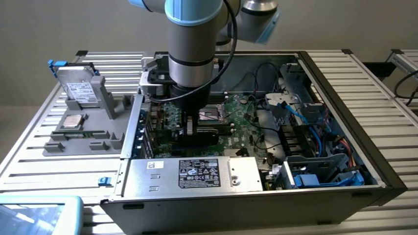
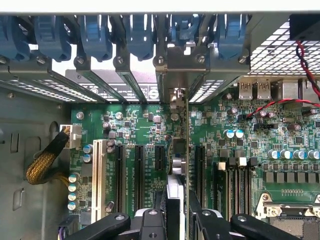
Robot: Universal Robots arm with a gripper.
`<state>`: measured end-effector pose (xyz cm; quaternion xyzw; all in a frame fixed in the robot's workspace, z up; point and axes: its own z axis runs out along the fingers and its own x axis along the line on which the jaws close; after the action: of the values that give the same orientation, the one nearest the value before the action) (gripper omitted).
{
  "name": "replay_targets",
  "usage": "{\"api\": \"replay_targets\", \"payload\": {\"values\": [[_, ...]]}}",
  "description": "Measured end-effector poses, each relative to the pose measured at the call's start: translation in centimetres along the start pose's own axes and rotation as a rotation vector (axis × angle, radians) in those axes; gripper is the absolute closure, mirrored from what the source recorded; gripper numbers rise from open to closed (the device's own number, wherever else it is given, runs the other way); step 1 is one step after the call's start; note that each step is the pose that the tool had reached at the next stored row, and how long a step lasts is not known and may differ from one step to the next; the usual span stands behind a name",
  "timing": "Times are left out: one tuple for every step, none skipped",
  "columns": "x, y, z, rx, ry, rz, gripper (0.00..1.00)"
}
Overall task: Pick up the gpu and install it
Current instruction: 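Insert the gpu into the slot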
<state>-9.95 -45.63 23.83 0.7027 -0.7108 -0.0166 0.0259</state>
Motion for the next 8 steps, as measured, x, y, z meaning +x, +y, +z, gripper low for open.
{"api": "replay_targets", "payload": {"values": [[0.02,-0.01,0.00,-0.0002,-0.0005,0.000,0.72],[0.02,-0.01,0.00,-0.0002,-0.0008,0.000,0.72],[0.02,-0.01,0.00,-0.0002,-0.0007,0.000,0.72],[0.02,-0.01,0.00,-0.0002,-0.0008,0.000,0.72],[0.02,-0.01,0.00,-0.0001,-0.0008,0.000,0.72],[0.03,-0.02,0.00,-0.0001,-0.0008,0.000,0.72],[0.03,-0.01,0.00,-0.0002,-0.0008,0.000,0.72],[0.03,-0.01,-0.01,-0.0002,-0.0007,0.000,0.72]]}}
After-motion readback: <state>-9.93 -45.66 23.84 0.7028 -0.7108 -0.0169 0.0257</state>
